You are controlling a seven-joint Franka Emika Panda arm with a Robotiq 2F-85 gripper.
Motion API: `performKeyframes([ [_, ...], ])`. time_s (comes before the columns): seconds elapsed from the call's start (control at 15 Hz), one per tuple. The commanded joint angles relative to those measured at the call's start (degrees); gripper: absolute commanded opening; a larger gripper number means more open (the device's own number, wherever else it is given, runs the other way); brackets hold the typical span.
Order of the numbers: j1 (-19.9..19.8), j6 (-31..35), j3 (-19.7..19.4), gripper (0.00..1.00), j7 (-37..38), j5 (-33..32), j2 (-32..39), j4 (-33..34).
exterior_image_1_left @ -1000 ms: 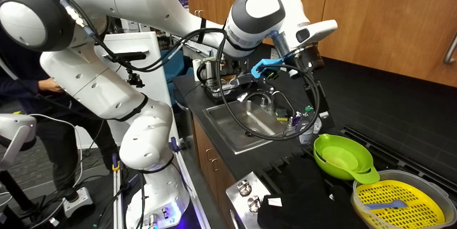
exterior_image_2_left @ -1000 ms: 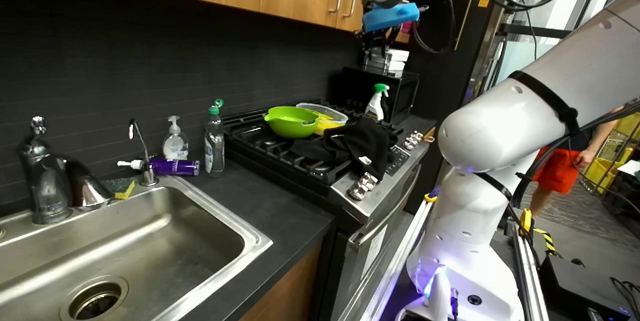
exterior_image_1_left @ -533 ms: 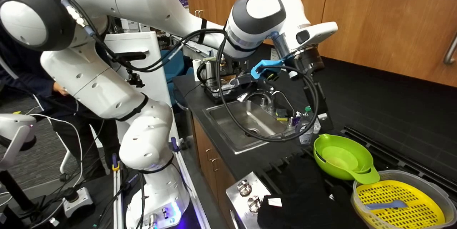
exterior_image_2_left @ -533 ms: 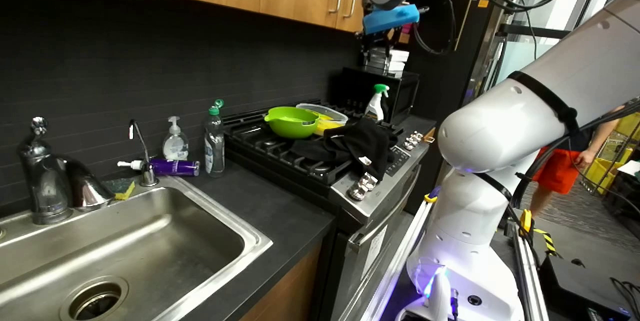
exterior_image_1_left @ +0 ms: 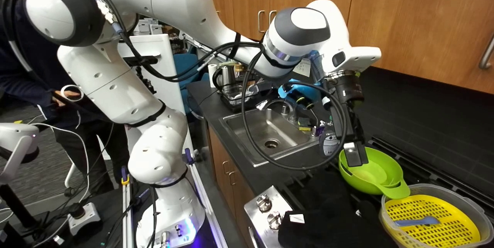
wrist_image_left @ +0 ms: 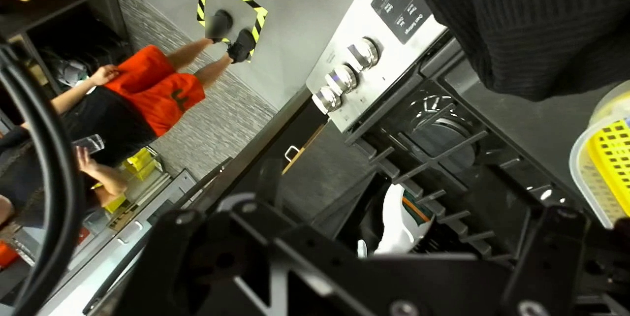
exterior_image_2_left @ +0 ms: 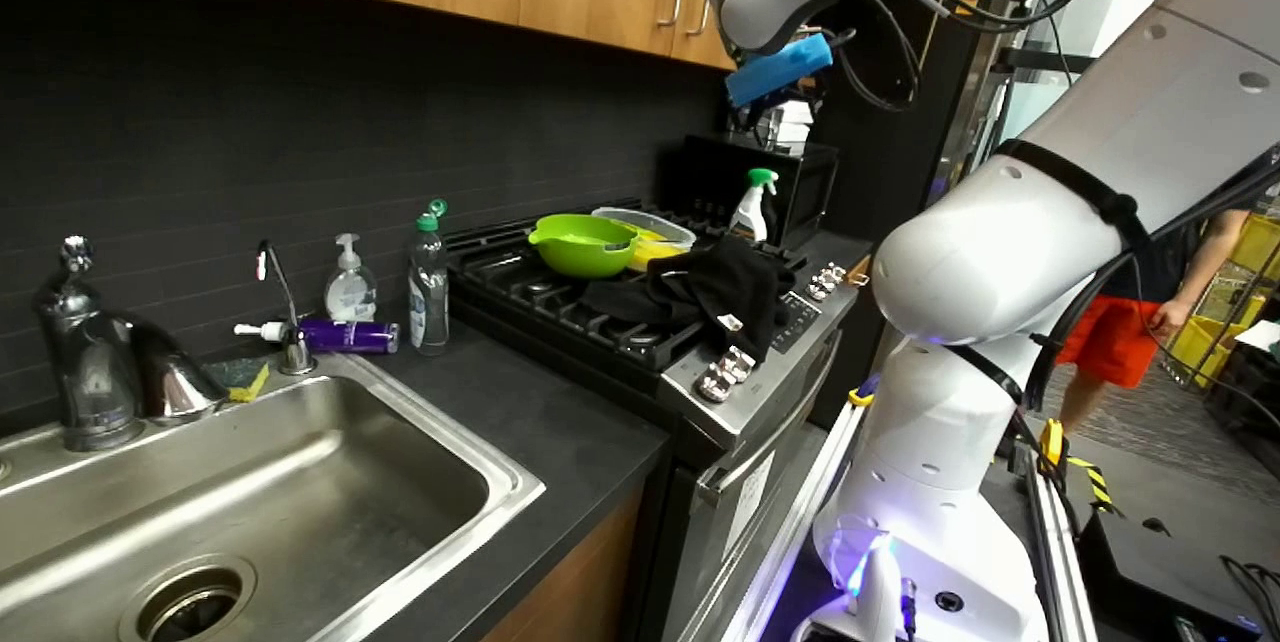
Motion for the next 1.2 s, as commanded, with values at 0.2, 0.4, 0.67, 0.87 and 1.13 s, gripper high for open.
performKeyframes([
  [0.2, 3.2, -0.7, -2.5, 1.0, 0.4, -0.6, -0.2, 0.1],
  [0.4, 3.4, -0.7, -2.6, 1.0, 0.3, -0.6, -0.3, 0.1],
  [0.67, 4.6, -1.6, -4.9, 1.0, -5.8, 5.3, 1.8, 2.2],
  [0.87, 3.8, -2.5, -7.6, 1.0, -12.1, 6.8, 4.6, 3.2],
  [1.13, 3.1, -2.6, -12.1, 1.0, -21.6, 13.4, 8.2, 4.2],
])
